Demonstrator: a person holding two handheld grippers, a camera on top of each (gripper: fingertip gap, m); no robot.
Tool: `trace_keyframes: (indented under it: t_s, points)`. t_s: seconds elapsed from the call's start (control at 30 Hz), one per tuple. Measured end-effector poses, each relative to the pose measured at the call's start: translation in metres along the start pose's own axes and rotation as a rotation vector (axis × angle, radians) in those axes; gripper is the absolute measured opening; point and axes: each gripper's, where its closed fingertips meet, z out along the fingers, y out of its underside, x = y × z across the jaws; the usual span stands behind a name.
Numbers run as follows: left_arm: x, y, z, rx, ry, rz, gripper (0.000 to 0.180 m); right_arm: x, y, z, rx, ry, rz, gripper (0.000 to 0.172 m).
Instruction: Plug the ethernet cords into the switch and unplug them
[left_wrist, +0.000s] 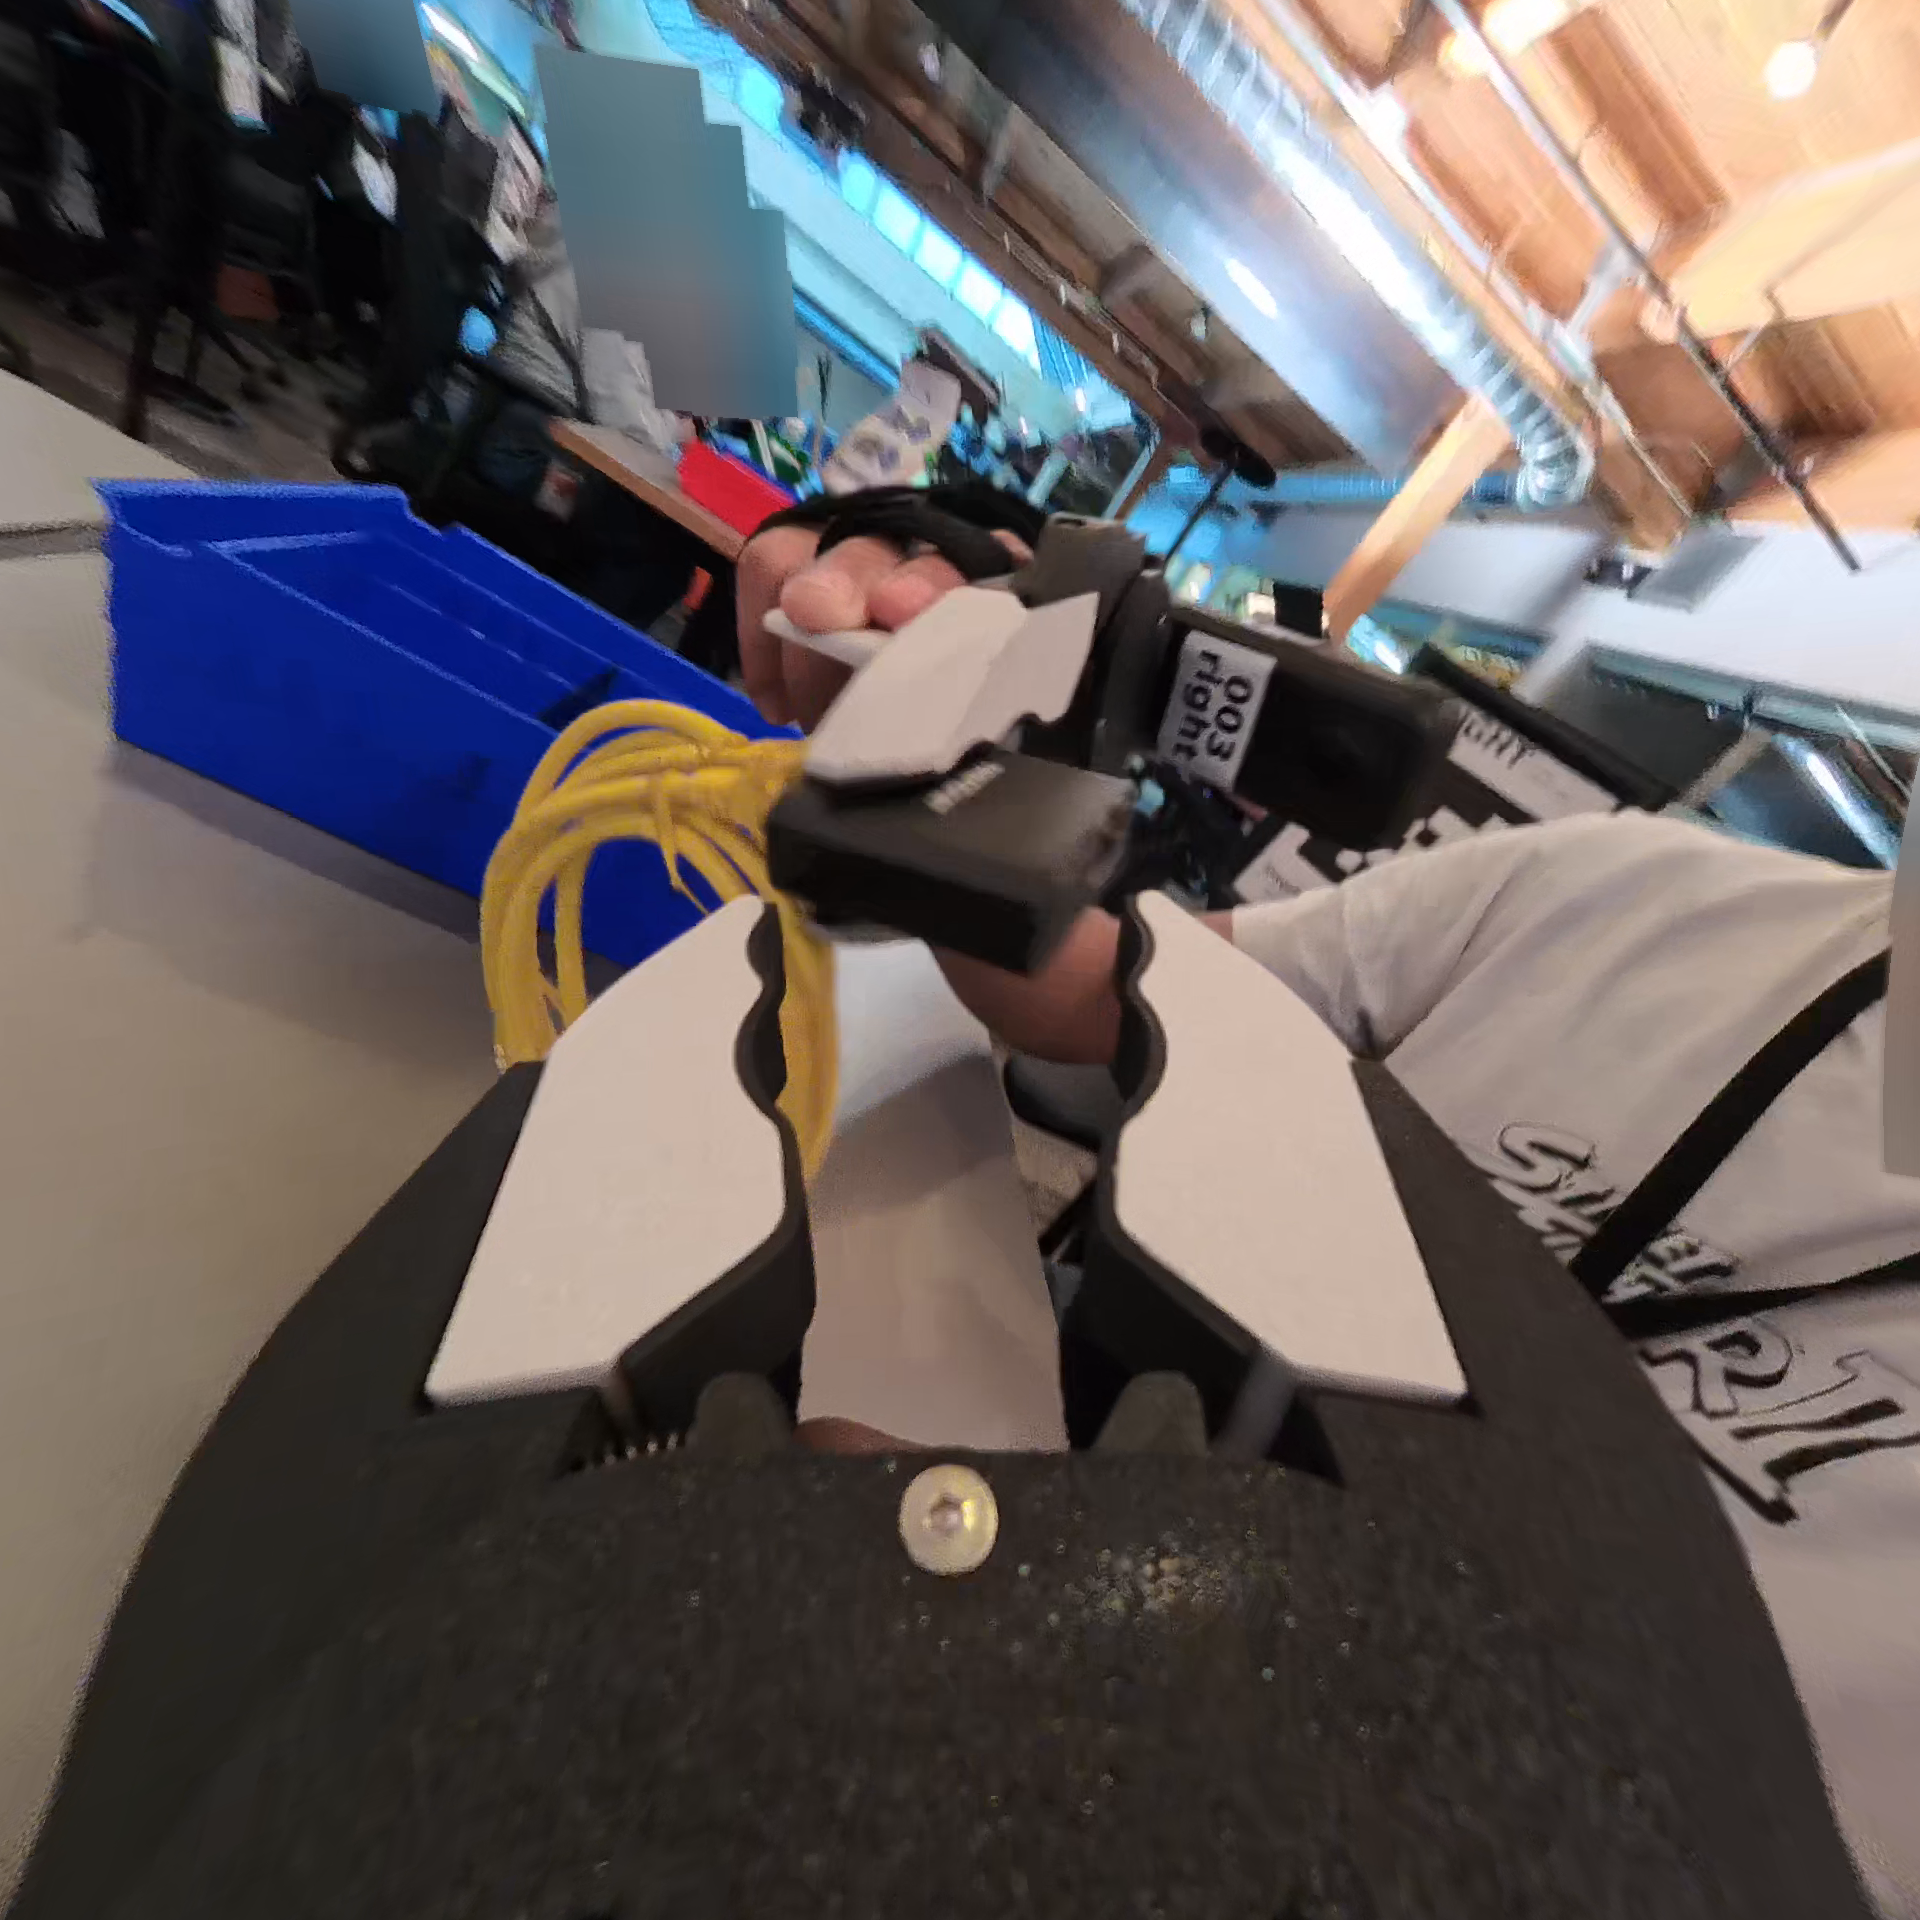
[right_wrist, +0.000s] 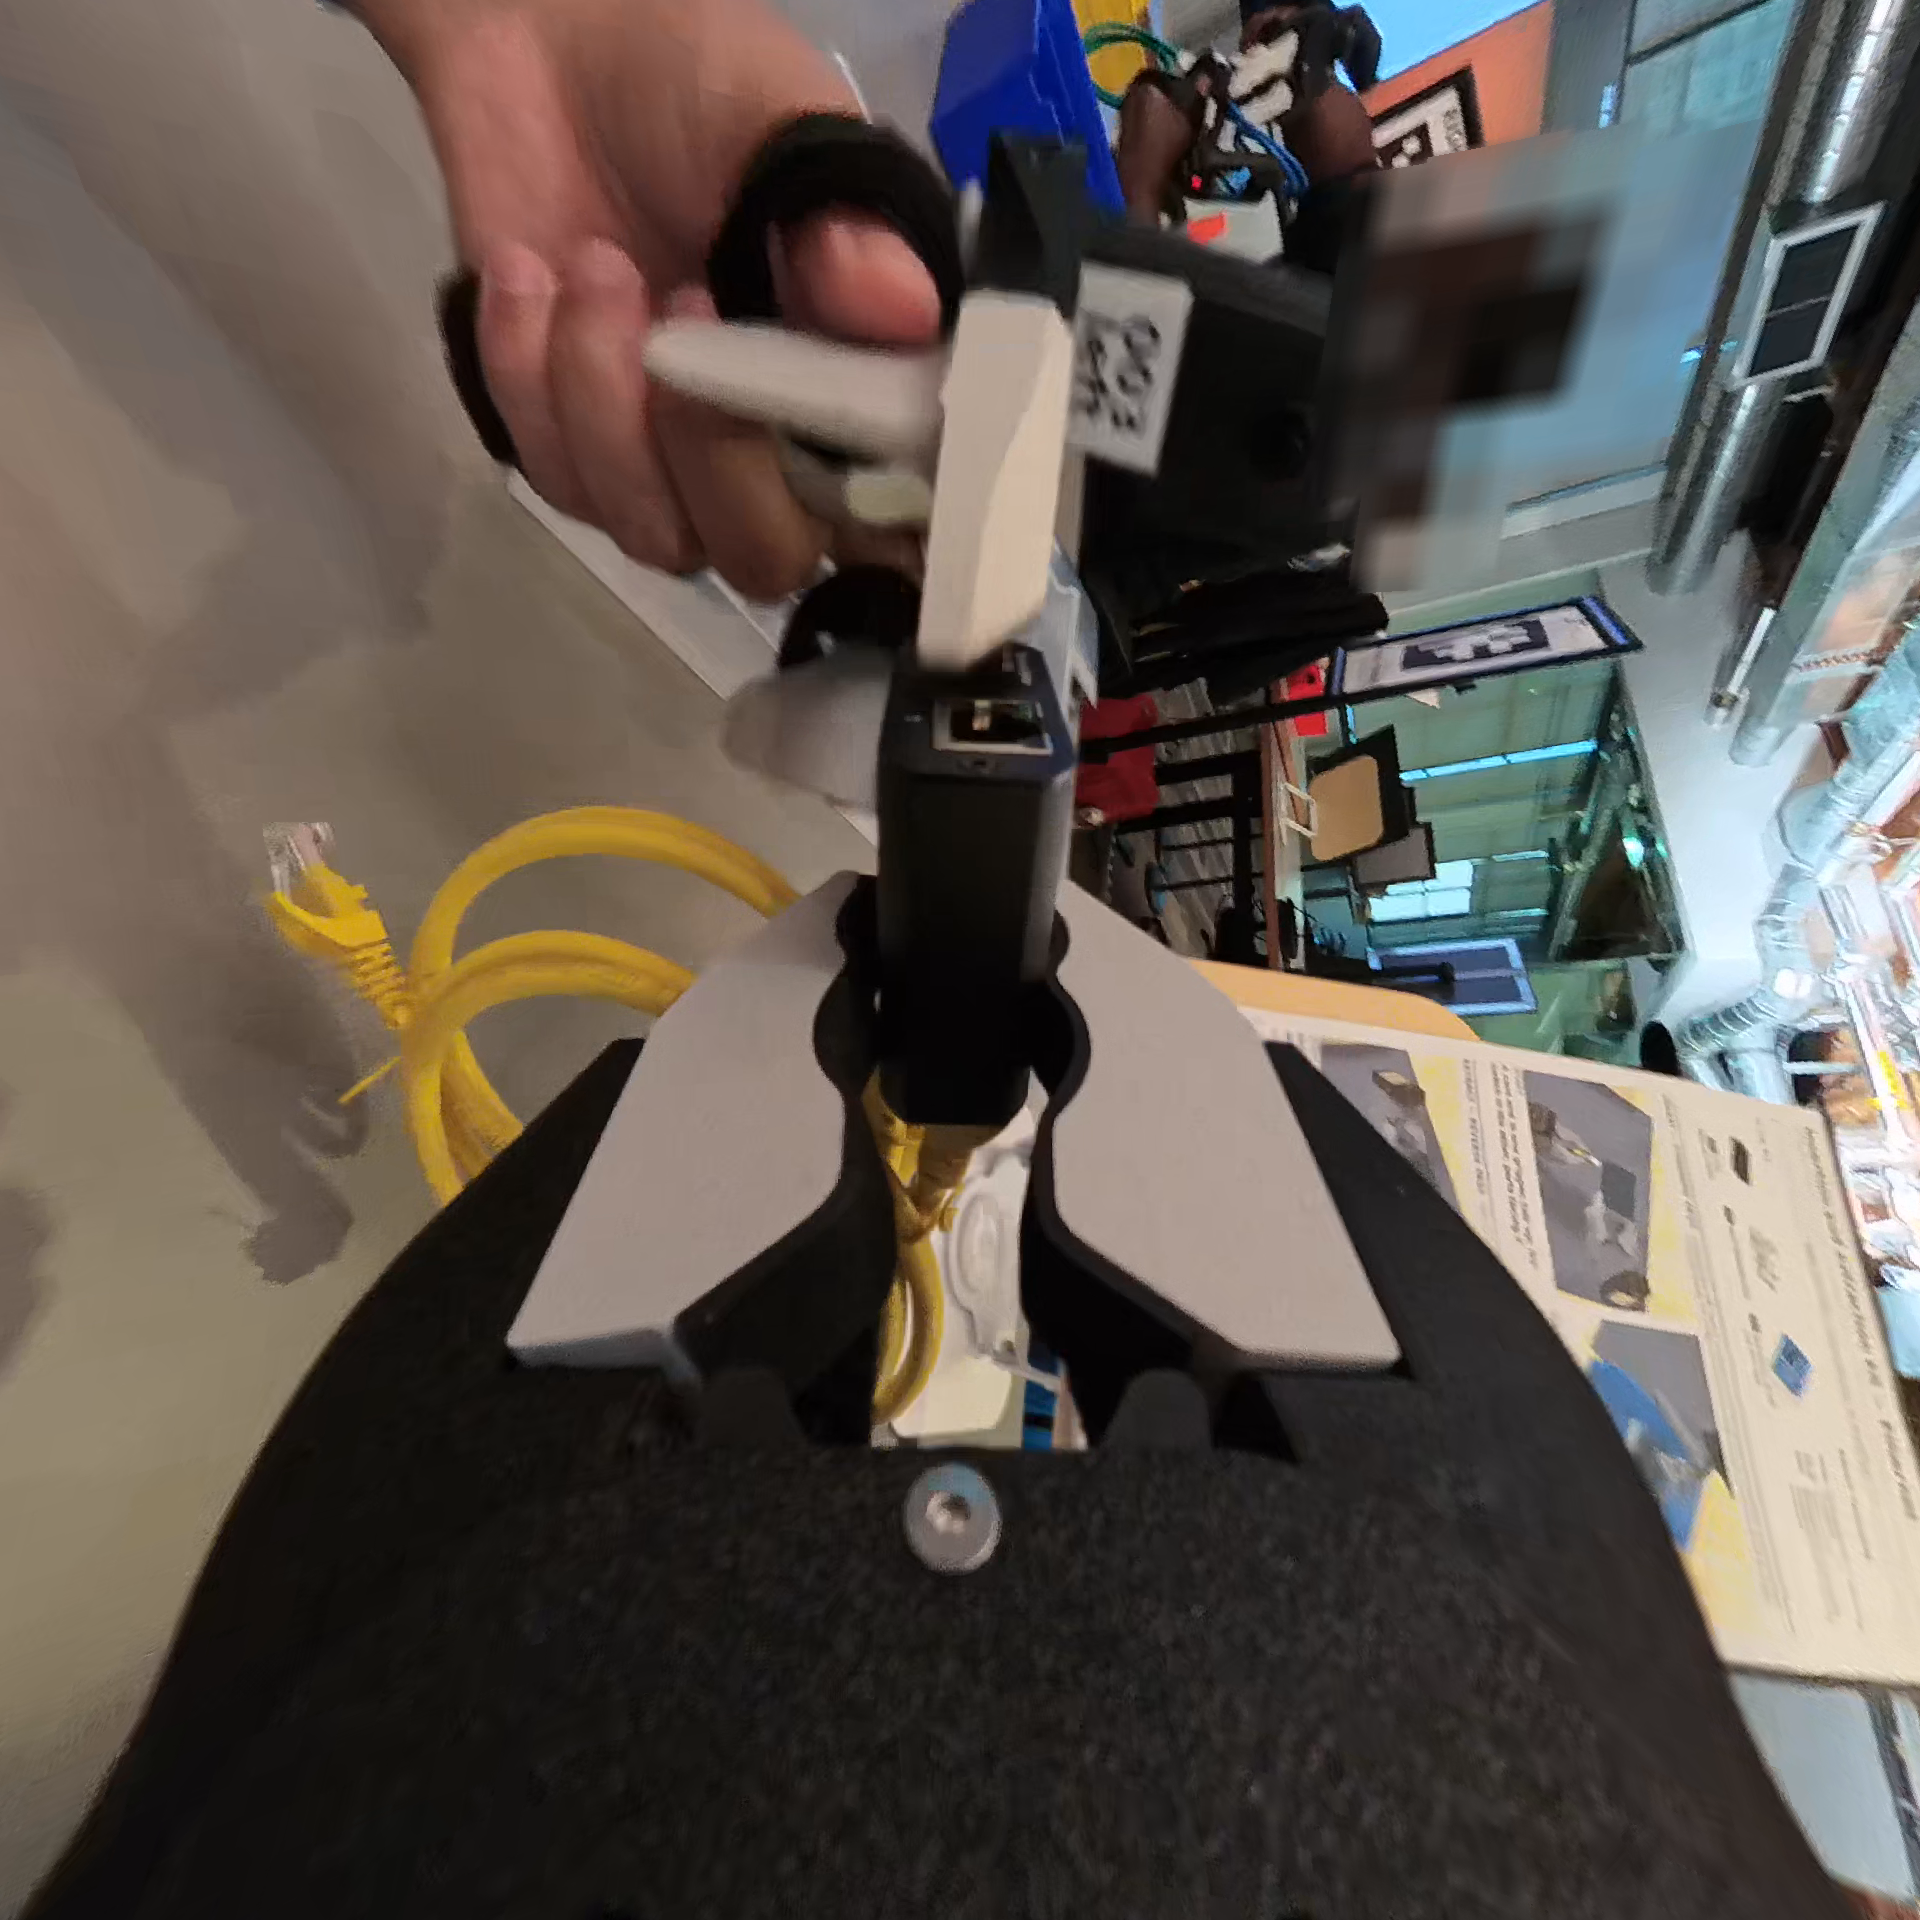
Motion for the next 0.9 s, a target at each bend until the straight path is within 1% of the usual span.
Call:
trace_keyframes:
  t_s: [0.03,0.1,0.17,0.23,0.3,0.37,0.4,0.43,0.5,0.57,0.67,0.77,0.83,0.9]
  points:
    - [0.003,-0.005,-0.01,0.043,-0.017,-0.003,0.064,0.008,0.006,0.0,-0.018,0.028,0.001,0.025]
    - [0.007,-0.003,-0.032,0.087,-0.137,0.005,0.07,0.025,0.016,-0.001,-0.036,0.071,0.01,0.026]
    - [0.017,0.018,-0.051,0.095,-0.295,0.06,0.072,0.042,0.022,-0.003,-0.032,0.104,0.018,0.025]
    - [0.022,0.055,-0.065,0.115,-0.468,0.073,0.071,0.058,0.022,-0.006,-0.025,0.129,0.01,0.025]
    - [0.02,0.104,-0.077,0.123,-0.632,0.034,0.07,0.064,0.023,-0.007,-0.056,0.126,-0.008,0.025]
    - [0.019,0.149,-0.089,0.129,-0.757,-0.001,0.069,0.062,0.024,-0.006,-0.086,0.115,-0.047,0.025]
    - [0.02,0.161,-0.096,0.131,-0.811,-0.027,0.07,0.055,0.023,-0.005,-0.087,0.095,-0.07,0.025]
    - [0.025,0.164,-0.099,0.131,-0.83,-0.035,0.072,0.05,0.023,-0.005,-0.088,0.087,-0.081,0.026]
    - [0.034,0.155,-0.105,0.17,-0.837,0.026,0.064,0.04,0.027,0.0,-0.095,0.044,-0.097,0.026]
    - [0.033,0.155,-0.109,0.164,-0.842,0.059,0.061,0.037,0.031,0.001,-0.082,0.039,-0.103,0.026]
    - [0.028,0.163,-0.108,0.119,-0.819,0.016,0.063,0.036,0.038,0.0,-0.09,0.026,-0.092,0.026]
    - [0.031,0.162,-0.103,0.116,-0.794,0.033,0.064,0.038,0.047,-0.002,-0.132,0.026,-0.101,0.025]
    - [0.034,0.159,-0.101,0.064,-0.786,0.088,0.061,0.039,0.053,-0.002,-0.167,0.027,-0.105,0.026]
    - [0.049,0.141,-0.098,0.034,-0.696,0.176,0.053,0.039,0.054,-0.002,-0.177,0.024,-0.104,0.026]
